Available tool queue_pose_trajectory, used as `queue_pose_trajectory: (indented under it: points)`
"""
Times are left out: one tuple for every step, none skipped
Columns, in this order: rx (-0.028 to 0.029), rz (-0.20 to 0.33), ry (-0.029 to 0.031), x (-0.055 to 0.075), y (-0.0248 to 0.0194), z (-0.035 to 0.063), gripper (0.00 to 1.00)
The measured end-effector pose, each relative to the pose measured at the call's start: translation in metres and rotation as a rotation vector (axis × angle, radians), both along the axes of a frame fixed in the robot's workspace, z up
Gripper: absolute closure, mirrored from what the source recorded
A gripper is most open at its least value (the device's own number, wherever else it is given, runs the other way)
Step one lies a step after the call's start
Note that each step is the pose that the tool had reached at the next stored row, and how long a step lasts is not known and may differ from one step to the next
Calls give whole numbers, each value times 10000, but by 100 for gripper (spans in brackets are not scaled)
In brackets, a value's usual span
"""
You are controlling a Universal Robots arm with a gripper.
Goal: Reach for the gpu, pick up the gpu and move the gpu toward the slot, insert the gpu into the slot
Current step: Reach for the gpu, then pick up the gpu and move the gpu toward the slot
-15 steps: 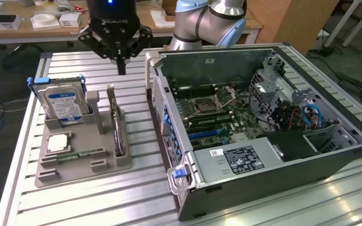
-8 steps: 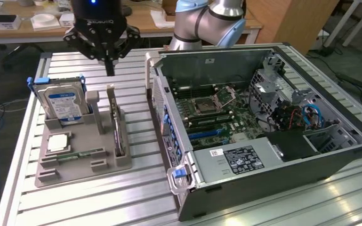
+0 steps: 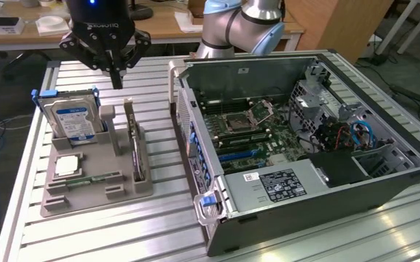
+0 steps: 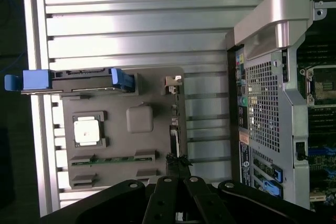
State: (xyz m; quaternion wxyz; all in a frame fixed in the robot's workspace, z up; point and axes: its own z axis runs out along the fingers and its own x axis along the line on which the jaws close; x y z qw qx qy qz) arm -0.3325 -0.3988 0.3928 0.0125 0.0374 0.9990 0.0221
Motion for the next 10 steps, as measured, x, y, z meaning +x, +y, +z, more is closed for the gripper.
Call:
queue_pose_trajectory:
  points:
    - [0, 1, 1, 0, 0, 0, 90]
    - [-1, 0, 0, 0, 0, 0, 90]
    - [0, 0, 0, 0, 0, 0, 90]
    - [-1, 1, 1, 0, 0, 0, 90]
    - [0, 1, 0, 0, 0, 0, 90]
    - [0, 1, 1, 0, 0, 0, 90]
    - [0, 1, 0, 0, 0, 0, 90]
    - [0, 1, 0, 0, 0, 0, 90]
    - [-1, 1, 0, 0, 0, 0, 90]
    - [0, 1, 1, 0, 0, 0, 90]
